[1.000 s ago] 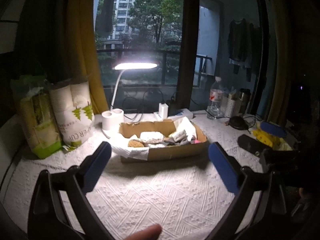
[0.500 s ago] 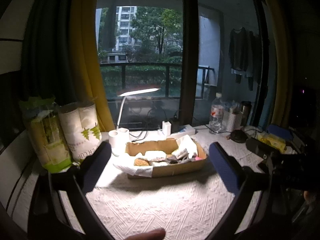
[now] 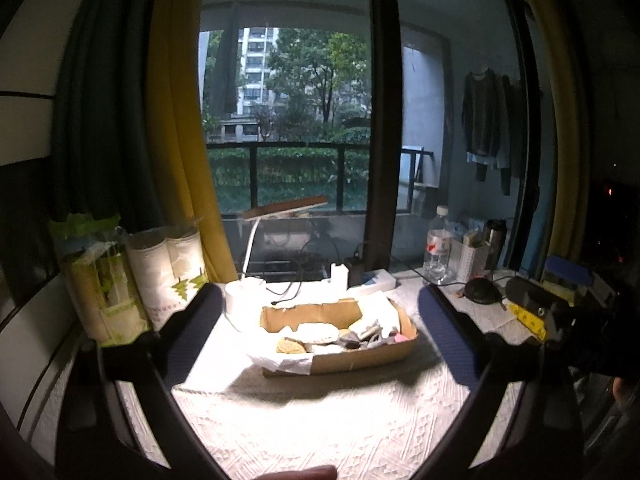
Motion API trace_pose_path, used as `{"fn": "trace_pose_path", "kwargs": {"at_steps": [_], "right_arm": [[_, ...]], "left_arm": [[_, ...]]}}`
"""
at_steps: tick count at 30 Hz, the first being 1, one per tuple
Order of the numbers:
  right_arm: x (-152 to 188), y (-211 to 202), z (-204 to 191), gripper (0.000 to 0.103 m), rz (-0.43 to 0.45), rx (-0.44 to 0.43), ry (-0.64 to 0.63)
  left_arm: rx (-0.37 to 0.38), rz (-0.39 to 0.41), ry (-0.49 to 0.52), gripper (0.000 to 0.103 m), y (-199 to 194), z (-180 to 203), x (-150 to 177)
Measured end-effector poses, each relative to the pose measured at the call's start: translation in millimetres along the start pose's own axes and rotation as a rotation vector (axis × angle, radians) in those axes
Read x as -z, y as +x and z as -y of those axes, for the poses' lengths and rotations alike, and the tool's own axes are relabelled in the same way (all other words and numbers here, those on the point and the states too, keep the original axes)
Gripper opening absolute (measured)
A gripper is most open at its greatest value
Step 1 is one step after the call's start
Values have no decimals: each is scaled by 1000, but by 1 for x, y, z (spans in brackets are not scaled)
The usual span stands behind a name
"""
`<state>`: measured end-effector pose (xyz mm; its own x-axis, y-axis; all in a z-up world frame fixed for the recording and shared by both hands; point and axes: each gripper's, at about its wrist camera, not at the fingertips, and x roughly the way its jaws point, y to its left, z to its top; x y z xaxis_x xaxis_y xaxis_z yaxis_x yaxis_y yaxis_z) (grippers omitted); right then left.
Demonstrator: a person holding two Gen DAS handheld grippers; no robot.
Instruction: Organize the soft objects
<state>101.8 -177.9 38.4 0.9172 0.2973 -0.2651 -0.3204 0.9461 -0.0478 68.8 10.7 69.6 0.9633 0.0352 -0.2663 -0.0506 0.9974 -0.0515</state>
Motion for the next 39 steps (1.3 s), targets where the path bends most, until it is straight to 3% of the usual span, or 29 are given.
{"fn": "trace_pose_path", "kwargs": {"at_steps": [39], "right_arm": [[-3, -4, -3, 95, 1, -17, -14]], "left_arm": [[-5, -11, -11, 99, 4, -1, 4]]}}
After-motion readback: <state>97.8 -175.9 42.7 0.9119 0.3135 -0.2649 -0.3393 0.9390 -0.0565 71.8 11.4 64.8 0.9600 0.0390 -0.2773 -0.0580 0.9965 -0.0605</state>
